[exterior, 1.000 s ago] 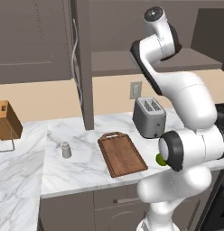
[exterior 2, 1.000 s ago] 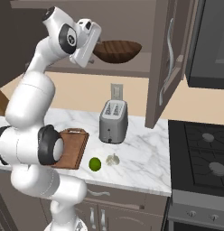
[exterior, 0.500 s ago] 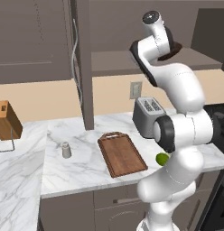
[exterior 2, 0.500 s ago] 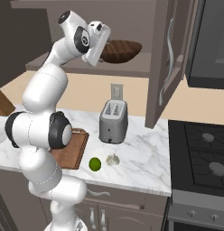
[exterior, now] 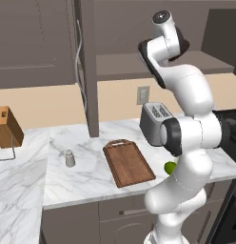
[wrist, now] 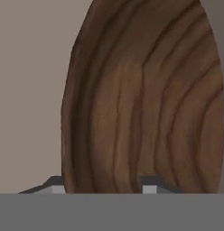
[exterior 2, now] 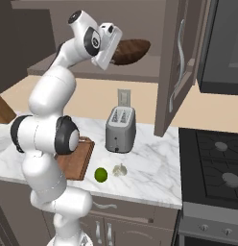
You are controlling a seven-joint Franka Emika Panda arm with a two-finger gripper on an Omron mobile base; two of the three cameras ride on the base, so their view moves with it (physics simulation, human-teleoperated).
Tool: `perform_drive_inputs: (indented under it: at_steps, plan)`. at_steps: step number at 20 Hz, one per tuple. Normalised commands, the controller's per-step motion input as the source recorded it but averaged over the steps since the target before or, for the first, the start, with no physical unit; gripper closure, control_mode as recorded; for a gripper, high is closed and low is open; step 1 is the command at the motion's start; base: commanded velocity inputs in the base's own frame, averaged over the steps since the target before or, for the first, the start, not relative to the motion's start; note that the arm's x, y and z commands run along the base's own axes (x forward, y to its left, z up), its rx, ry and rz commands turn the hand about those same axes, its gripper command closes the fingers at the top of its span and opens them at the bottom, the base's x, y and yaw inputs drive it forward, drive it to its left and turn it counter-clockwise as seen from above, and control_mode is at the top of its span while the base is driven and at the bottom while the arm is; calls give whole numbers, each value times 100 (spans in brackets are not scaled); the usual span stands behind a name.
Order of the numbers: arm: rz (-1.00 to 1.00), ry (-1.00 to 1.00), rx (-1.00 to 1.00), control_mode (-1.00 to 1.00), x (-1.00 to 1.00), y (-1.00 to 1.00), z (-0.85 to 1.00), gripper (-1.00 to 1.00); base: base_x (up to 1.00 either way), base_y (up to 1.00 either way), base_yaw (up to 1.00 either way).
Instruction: Open the cabinet. Place the bowl and condiment on the counter. Then place the lime and garlic on the cutting board.
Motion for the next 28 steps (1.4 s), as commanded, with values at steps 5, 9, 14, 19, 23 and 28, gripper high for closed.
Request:
perform_drive_inputs:
  at_steps: [5, 9, 14, 19, 23, 28]
  plan:
    - [0, 0, 0, -100, -48, 0, -24, 100, 0, 0, 0]
    - [0, -9, 2, -100, -100, 0, 6, 100, 0, 0, 0]
    - [0, -6, 9, -100, -100, 0, 18, 100, 0, 0, 0]
    - [2, 0, 9, -100, -100, 1, 8, 100, 0, 0, 0]
    - [13, 0, 3, -100, -100, 22, 0, 100, 0, 0, 0]
    - [33, 2, 0, -100, -100, 52, -1, 100, 0, 0, 0]
